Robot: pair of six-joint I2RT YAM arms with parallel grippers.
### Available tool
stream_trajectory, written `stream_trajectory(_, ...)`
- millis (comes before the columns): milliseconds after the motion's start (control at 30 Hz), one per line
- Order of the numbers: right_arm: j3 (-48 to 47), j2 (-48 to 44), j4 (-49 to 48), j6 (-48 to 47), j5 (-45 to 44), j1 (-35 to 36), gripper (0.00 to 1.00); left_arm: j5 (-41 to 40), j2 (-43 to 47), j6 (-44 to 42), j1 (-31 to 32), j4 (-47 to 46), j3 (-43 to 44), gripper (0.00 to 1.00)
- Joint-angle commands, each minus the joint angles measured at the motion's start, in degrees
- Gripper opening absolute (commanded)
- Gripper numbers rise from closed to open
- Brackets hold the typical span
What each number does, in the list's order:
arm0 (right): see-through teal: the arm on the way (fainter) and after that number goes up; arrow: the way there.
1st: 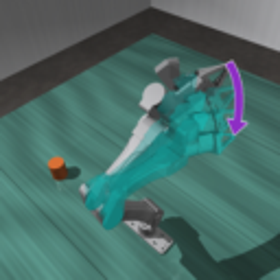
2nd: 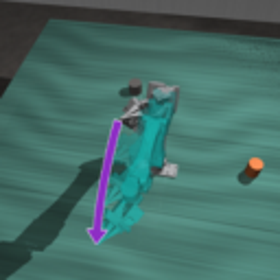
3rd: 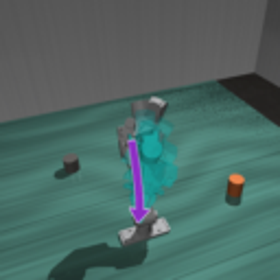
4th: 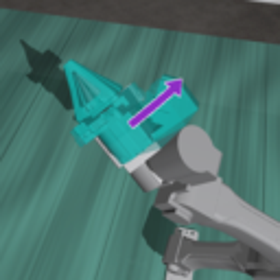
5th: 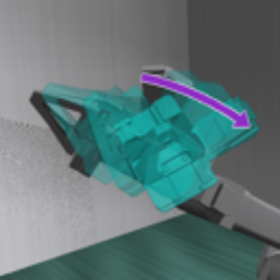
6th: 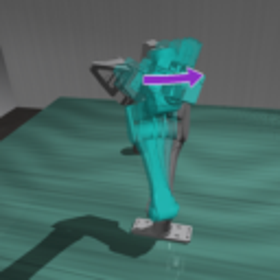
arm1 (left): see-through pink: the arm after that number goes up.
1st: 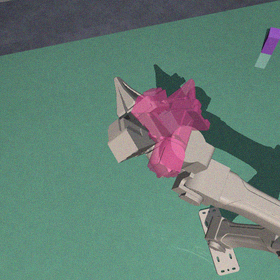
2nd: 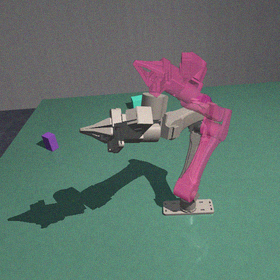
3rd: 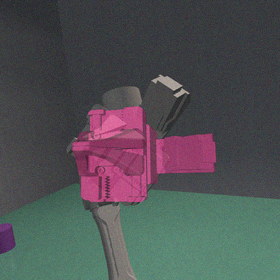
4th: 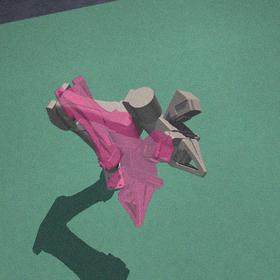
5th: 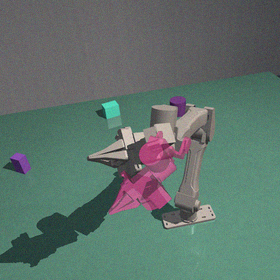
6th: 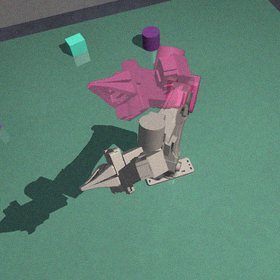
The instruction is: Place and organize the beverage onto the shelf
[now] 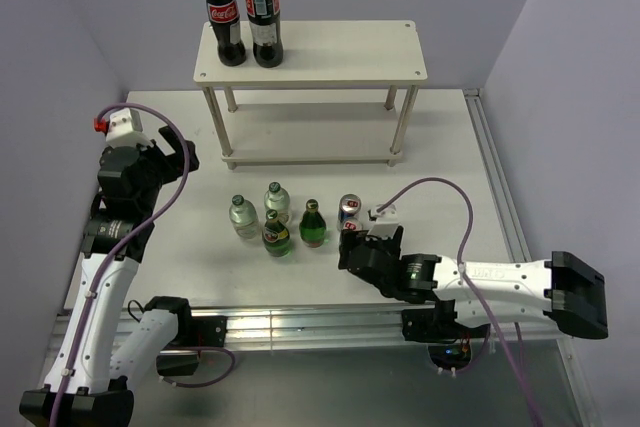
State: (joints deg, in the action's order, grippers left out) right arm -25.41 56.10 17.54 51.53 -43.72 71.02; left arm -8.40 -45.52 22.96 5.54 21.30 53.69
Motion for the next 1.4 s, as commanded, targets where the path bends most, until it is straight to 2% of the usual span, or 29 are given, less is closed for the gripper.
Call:
stream_trajectory(0, 0.62, 2.95, -11.54, -0.37, -5.31, 0.52, 1.00, 0.41, 0.78, -1.43, -0.27, -1.00, 0.45, 0.98)
stream_trajectory(367, 2.38, 10.78, -23.77, -2.75, -15.95, 0.52, 0.99, 0.32, 0.78, -1.52, -0.27, -1.00, 0.36, 0.97)
stream_trajectory(500, 2.21, 16.57, -29.73, -4.24, -18.76, 0.52, 0.90, 0.49, 0.60, -1.60, -0.27, -0.91, 0.36, 0.97)
stream_trajectory(600, 2.12, 20.53, -34.14, -6.17, -20.35, 0.43, 0.69, 0.49, 0.78, -1.60, -0.27, -1.00, 0.45, 0.97)
stream_trajectory(633, 1.60, 21.41, -33.37, -5.31, -20.61, 0.52, 0.52, 0.23, 0.78, -1.69, -0.27, -1.00, 0.36, 0.97)
stream_trajectory(700, -0.25, 22.65, -29.69, -3.90, -20.79, 0.52, 0.26, 0.14, 0.61, -1.69, -0.27, -0.91, 0.45, 0.97)
stream_trajectory(733, -0.95, 22.57, -27.58, -1.72, -20.87, 0.52, 0.05, 0.14, 0.60, -1.69, -0.27, -0.91, 0.45, 0.97)
stream_trajectory(767, -2.35, 22.31, -25.12, -0.30, -20.96, 0.61, 0.00, 0.06, 0.43, -1.69, -0.27, -0.91, 0.45, 0.97)
stream_trajectory(867, -6.04, 19.24, -13.80, 3.83, -22.36, 1.92, 0.00, -0.12, 0.52, -1.69, -0.27, -0.73, 0.45, 0.97)
stream_trajectory(900, -7.45, 16.62, -6.19, 4.80, -22.98, 3.23, 0.00, -0.12, 0.43, -1.69, -0.27, -0.82, 0.45, 0.97)
stream_trajectory(967, -12.79, 13.44, 2.72, 9.19, -24.30, 4.64, 0.00, -0.12, 0.43, -1.69, -0.27, -0.73, 0.45, 0.97)
stream_trajectory(1000, -14.82, 10.21, 11.12, 10.25, -24.91, 5.52, 0.00, -0.12, 0.34, -1.60, -0.27, -0.73, 0.45, 0.97)
stream_trajectory(1100, -22.91, 4.23, 19.88, 9.92, -26.50, 7.28, 0.00, -0.21, 0.34, -1.52, -0.27, -0.56, 0.54, 0.97)
stream_trajectory(1267, -36.53, -0.11, 15.52, -11.14, -28.26, 6.50, 0.00, -0.47, 0.43, -1.69, -0.36, -0.47, 0.62, 0.97)
stream_trajectory(1367, -43.38, 1.20, 3.15, -30.03, -23.98, 2.57, 0.00, -0.82, 0.43, -1.69, -0.36, -0.38, 0.54, 0.97)
